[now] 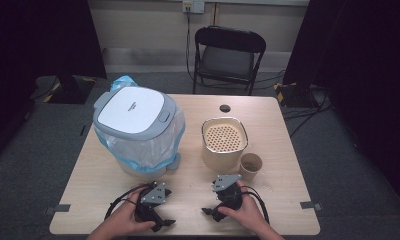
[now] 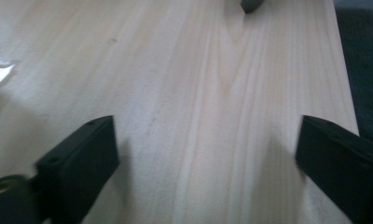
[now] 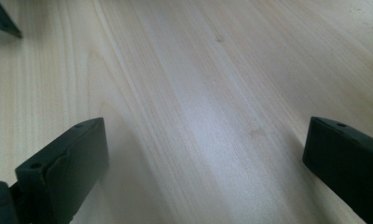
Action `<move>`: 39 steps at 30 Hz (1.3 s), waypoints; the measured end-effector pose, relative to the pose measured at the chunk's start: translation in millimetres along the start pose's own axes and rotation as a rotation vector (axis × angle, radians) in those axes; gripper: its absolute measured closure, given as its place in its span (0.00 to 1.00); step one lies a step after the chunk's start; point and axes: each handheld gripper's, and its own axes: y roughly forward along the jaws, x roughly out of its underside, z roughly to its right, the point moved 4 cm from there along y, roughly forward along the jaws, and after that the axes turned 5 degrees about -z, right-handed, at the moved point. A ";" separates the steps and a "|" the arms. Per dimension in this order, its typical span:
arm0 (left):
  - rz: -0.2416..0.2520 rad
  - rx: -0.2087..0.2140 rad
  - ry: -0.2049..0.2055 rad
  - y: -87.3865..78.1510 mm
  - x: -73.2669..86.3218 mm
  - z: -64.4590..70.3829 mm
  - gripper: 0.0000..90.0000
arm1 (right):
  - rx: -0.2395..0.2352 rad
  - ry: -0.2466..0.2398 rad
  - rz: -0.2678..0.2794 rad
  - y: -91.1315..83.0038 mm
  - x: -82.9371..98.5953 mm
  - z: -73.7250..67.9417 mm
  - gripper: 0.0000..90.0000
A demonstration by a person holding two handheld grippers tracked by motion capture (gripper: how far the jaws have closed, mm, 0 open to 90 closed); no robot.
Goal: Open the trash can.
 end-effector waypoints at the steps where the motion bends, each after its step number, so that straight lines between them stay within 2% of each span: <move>1: -0.014 0.003 0.017 -0.6 0.1 -1.3 0.00 | 0.000 0.001 0.000 0.0 0.0 -0.1 0.00; 5: -0.028 -0.003 0.019 -1.6 0.8 -1.8 0.00 | 0.000 0.001 0.000 0.0 0.0 -0.1 0.00; 6: -0.011 0.001 0.013 -0.5 -0.1 -1.1 0.00 | 0.003 0.001 0.001 -0.4 0.3 -0.2 0.00; 12: -0.014 0.001 0.013 -0.7 -0.1 -1.2 0.00 | -0.004 -0.001 0.006 -2.0 1.3 0.7 0.04; 13: -0.014 0.001 0.013 -0.7 -0.1 -1.2 0.00 | -0.002 0.000 0.008 -3.4 0.9 1.7 0.14; 14: -0.014 0.001 0.013 -0.7 -0.1 -1.2 0.00 | -0.019 0.007 0.021 -6.7 -0.9 2.8 0.29; 15: -0.013 0.001 0.013 -0.7 -0.1 -1.2 0.00 | -0.060 0.012 0.026 -8.9 -2.4 3.2 0.33; 17: -0.014 -0.003 0.013 -0.8 -0.1 -1.3 0.00 | -0.063 0.026 0.018 -11.8 -5.6 3.7 0.30; 18: -0.014 -0.003 0.012 -0.8 0.0 -1.2 0.00 | -0.072 0.005 -0.003 -14.1 -8.7 2.6 0.36; 21: -0.014 -0.002 0.012 -0.8 -0.1 -1.2 0.00 | -0.089 0.022 -0.009 -16.4 -12.0 0.7 0.36; 22: -0.014 -0.002 0.013 -0.8 0.0 -1.3 0.00 | -0.099 0.010 -0.036 -19.7 -16.7 -1.9 0.39; 24: -0.020 -0.002 0.020 -1.2 0.1 -1.7 0.00 | -0.103 -0.012 -0.051 -23.6 -20.8 -3.1 0.43; 26: -0.019 -0.003 0.021 -1.2 0.1 -1.8 0.00 | -0.105 -0.016 -0.062 -25.9 -23.4 -3.9 0.43; 27: -0.015 -0.001 0.018 -1.0 -0.1 -1.5 0.00 | -0.119 -0.029 -0.075 -31.6 -30.4 -3.6 0.45; 29: -0.019 -0.002 0.020 -1.2 0.0 -1.8 0.00 | -0.119 -0.029 -0.079 -33.9 -32.9 -3.6 0.46; 36: -0.014 -0.002 0.013 -0.8 -0.1 -1.3 0.00 | -0.127 -0.071 -0.110 -54.1 -59.2 3.6 0.52; 39: -0.013 -0.002 0.013 -0.8 -0.1 -1.2 0.00 | -0.133 -0.070 -0.100 -59.6 -66.4 5.4 0.53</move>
